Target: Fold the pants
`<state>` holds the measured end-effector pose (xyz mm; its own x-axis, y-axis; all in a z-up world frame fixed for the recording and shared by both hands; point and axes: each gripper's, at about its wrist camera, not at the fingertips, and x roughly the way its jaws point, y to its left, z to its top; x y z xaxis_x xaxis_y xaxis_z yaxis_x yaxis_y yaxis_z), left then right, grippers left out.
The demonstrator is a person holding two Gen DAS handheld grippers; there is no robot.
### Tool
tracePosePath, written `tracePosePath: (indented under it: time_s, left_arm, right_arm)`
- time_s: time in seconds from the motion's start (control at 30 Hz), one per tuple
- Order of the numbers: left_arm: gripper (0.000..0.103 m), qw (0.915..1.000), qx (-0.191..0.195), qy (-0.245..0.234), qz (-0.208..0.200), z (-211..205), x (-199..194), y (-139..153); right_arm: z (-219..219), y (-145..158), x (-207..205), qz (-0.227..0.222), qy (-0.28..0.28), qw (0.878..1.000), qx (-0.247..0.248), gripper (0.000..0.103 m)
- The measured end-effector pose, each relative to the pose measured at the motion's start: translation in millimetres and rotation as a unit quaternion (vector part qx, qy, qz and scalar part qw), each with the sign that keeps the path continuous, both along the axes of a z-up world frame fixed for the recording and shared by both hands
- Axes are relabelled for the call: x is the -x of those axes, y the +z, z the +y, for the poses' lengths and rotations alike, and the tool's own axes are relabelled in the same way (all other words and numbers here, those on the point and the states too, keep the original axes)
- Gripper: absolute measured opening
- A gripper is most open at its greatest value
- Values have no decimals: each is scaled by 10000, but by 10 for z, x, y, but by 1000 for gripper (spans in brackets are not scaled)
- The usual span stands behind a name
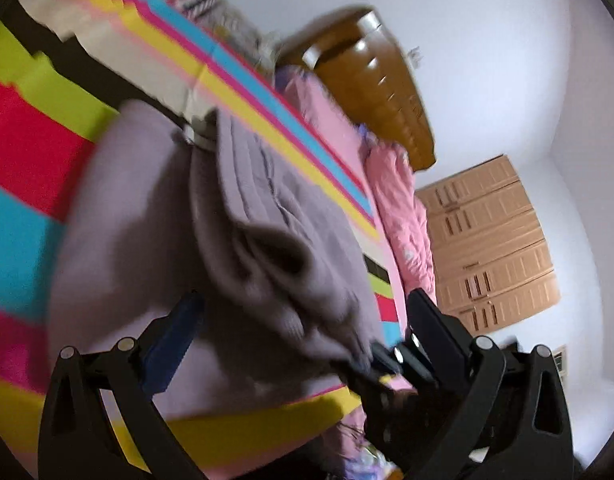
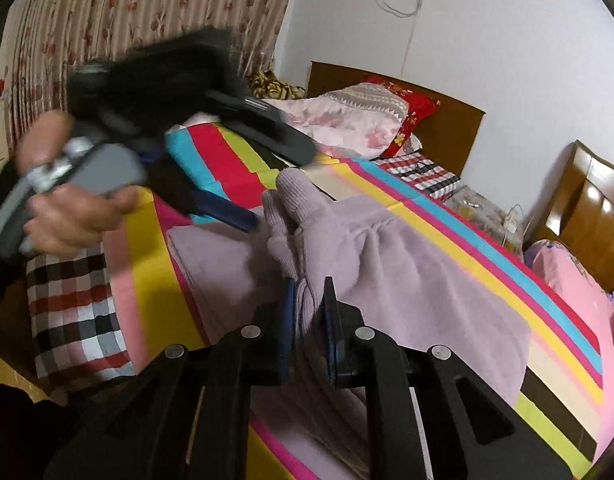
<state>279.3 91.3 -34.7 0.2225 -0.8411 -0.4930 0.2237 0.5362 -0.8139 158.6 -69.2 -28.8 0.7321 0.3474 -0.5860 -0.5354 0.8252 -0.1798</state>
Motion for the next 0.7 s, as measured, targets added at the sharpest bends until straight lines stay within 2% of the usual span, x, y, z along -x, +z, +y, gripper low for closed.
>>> tracePosePath:
  time_s: [0.07, 0.1, 0.17, 0.2, 0.23, 0.3, 0.33, 0.37, 0.4, 0.43, 0.47, 0.53, 0.57, 0.7]
  left_arm:
    - [101, 9989, 155, -301, 317, -184, -232, -97]
    - [101, 9981, 69, -419, 444, -291, -346, -148]
    - [100, 9969, -384, -307, 619, -438, -513, -246]
    - [98, 9962, -539, -366, 578, -518, -558, -260]
    - [94, 9952, -813, -407, 370, -609, -567, -235]
    - [54, 9890, -1425, -387, 128, -695, -536, -226]
    - [51, 9859, -1624, -396, 43, -717, -521, -247]
    - [47, 9871, -1554, -379, 12, -696, -511, -284]
    - [44, 9893, -1418, -348, 15, -657, -511, -311]
    - [43, 9918, -1234, -317, 50, -607, -514, -345]
    - [43, 9931, -1130, -303, 80, -601, -525, -371]
    - [43, 9941, -1040, -288, 94, -580, -525, -393]
    - [43, 9939, -1065, -285, 68, -597, -517, -396]
    - [45, 9935, -1106, -255, 29, -616, -503, -356]
  right_arm:
    - [29, -13, 9, -81, 18, 9999, 93, 13]
    - [48, -21, 23, -106, 33, 9999, 101, 13]
    - [82, -33, 69, -178, 25, 9997, 143, 13]
    - [93, -50, 87, -201, 15, 9996, 180, 13]
    - [111, -71, 103, -220, -34, 9995, 224, 13]
    - [110, -121, 146, -179, -190, 9992, 295, 20]
    - [94, -125, 190, -156, -213, 9992, 296, 37]
    - [36, -101, 280, -261, -375, 9986, 275, 68]
    - [-89, -55, 406, -441, -687, 9966, 138, 82]
    - [-248, -12, 539, -610, -1032, 9927, -121, 91]
    - [-385, 2, 630, -682, -1261, 9890, -361, 91]
    - [-769, -63, 848, -543, -2017, 9740, -882, 91]
    - [-909, -144, 942, -431, -2380, 9655, -961, 91]
    - [-1174, -416, 1123, 104, -3108, 9437, -1129, 87]
